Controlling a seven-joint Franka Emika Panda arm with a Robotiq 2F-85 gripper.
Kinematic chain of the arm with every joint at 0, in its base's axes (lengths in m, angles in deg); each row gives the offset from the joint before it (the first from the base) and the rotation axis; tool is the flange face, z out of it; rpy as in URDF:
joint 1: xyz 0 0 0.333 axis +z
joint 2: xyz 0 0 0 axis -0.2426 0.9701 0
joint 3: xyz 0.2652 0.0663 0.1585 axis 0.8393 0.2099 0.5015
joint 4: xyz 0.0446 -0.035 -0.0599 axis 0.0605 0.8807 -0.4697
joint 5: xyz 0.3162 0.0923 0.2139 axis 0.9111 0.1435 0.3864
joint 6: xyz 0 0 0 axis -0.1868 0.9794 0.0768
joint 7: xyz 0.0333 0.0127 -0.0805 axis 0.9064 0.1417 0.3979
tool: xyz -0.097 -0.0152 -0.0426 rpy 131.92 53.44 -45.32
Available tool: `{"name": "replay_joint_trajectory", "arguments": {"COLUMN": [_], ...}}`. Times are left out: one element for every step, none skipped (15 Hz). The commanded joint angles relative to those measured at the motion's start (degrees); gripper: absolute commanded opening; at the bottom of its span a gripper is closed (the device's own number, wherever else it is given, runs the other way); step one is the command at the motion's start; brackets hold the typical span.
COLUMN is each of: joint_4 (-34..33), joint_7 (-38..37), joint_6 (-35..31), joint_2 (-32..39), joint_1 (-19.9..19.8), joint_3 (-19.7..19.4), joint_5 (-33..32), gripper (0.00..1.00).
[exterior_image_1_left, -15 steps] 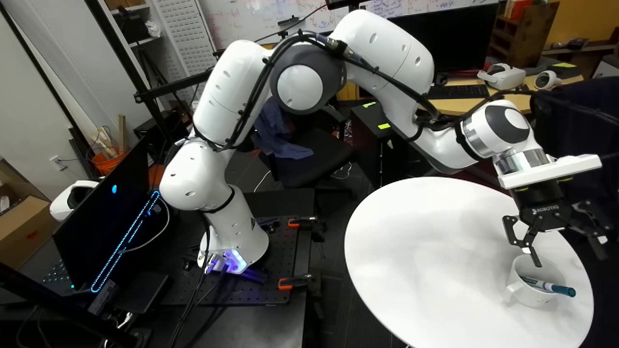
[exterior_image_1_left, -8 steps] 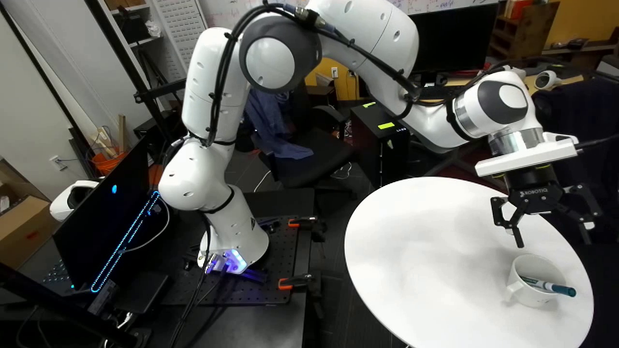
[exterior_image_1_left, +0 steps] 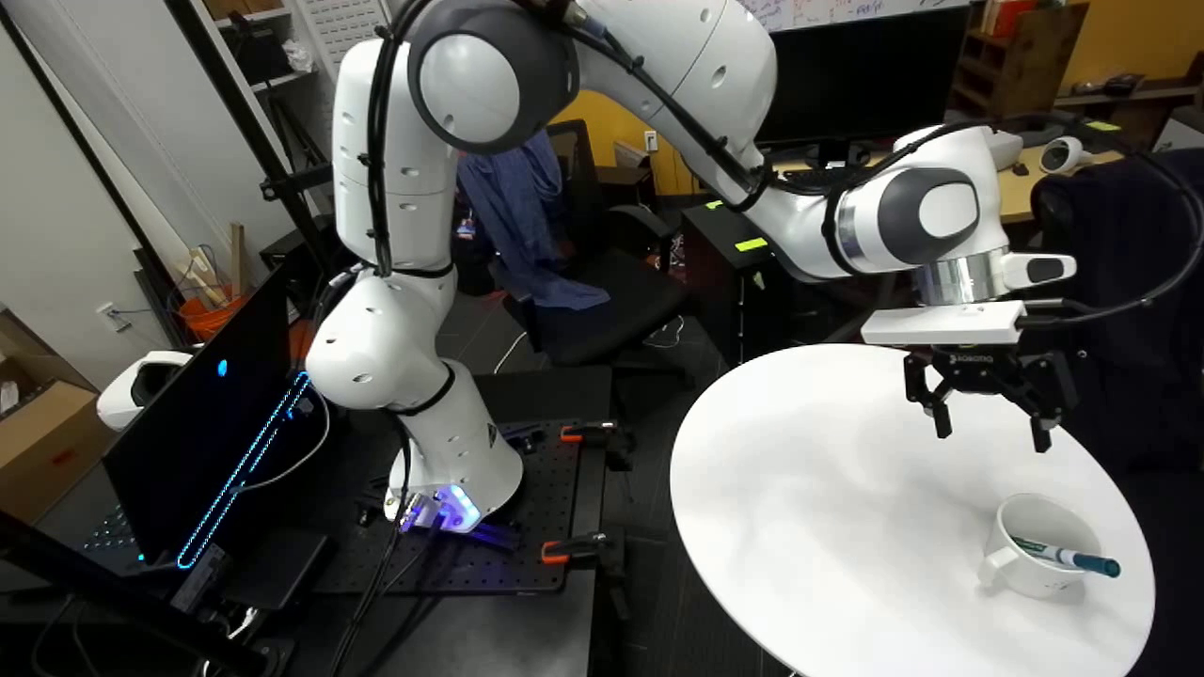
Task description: Put the marker in the white cup
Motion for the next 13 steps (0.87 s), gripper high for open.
{"name": "replay_joint_trajectory", "arguments": {"joint_4": [7.5, 8.8, 10.2, 11.4, 12.5, 13.5, 14.6, 10.8, 11.7, 12.2, 12.3, 12.4, 12.4], "joint_7": [-3.4, -3.6, -2.8, -1.8, -1.0, 0.1, 1.5, 0.3, 1.0, 1.1, 1.1, 1.1, 1.0], "joint_6": [-10.8, -14.1, -17.2, -20.0, -22.5, -24.7, -26.5, -23.5, -24.8, -25.1, -25.1, -25.1, -25.1], "joint_2": [-4.4, -4.7, -4.9, -5.2, -5.3, -5.4, -5.6, -3.0, -3.1, -3.3, -3.4, -3.5, -3.6], "joint_1": [-1.0, -1.1, -1.3, -1.4, -1.5, -1.8, -1.9, 0.6, 0.4, 0.4, 0.4, 0.4, 0.4], "joint_3": [0.0, -0.1, -0.1, -0.1, 0.0, 0.2, 0.4, -1.9, -1.8, -1.7, -1.7, -1.7, -1.7], "joint_5": [5.2, 7.2, 9.3, 11.2, 13.1, 15.2, 17.4, 15.9, 17.1, 17.5, 17.6, 17.6, 17.6], "gripper": [1.0, 1.0, 1.0, 1.0, 1.0, 1.0, 1.0, 1.0, 1.0, 1.0, 1.0, 1.0, 1.0]}}
